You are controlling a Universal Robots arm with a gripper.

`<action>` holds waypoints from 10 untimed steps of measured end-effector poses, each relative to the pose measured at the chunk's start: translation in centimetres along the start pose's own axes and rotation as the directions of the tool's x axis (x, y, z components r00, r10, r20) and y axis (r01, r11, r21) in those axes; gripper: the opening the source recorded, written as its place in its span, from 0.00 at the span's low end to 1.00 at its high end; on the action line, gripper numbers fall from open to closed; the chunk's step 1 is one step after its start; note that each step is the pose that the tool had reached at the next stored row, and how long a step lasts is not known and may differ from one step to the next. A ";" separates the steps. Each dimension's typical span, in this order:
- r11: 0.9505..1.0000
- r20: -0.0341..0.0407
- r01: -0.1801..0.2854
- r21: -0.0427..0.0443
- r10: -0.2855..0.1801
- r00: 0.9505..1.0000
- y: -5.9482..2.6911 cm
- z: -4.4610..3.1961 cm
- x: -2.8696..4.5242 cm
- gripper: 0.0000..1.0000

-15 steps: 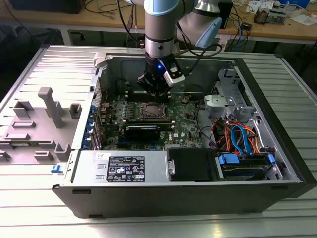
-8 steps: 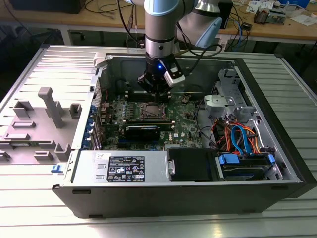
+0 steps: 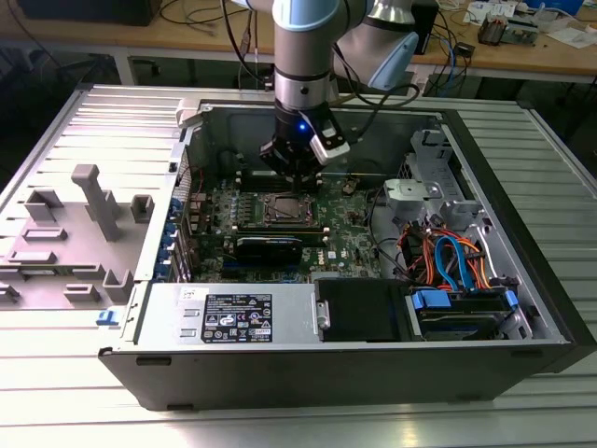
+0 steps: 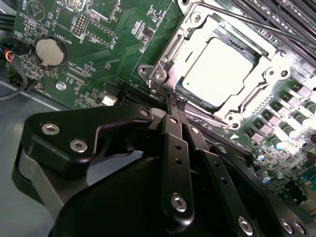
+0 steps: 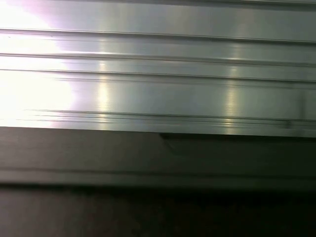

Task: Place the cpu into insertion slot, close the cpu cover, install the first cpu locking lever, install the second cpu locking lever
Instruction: 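Install the first cpu locking lever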

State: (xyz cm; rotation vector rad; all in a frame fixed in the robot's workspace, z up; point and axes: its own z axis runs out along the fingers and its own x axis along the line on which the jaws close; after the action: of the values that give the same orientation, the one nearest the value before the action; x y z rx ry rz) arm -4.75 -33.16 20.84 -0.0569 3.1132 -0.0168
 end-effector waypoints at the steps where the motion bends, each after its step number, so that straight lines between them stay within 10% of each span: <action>1: 1.000 0.000 0.000 0.000 0.000 1.000 0.00 0.02 -0.02 0.11; 10: 1.000 0.000 0.000 0.000 0.000 1.000 0.00 0.16 -0.13 0.11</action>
State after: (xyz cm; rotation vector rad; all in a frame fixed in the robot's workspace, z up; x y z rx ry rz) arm -4.62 -33.16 20.69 -0.0568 3.1131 -0.0165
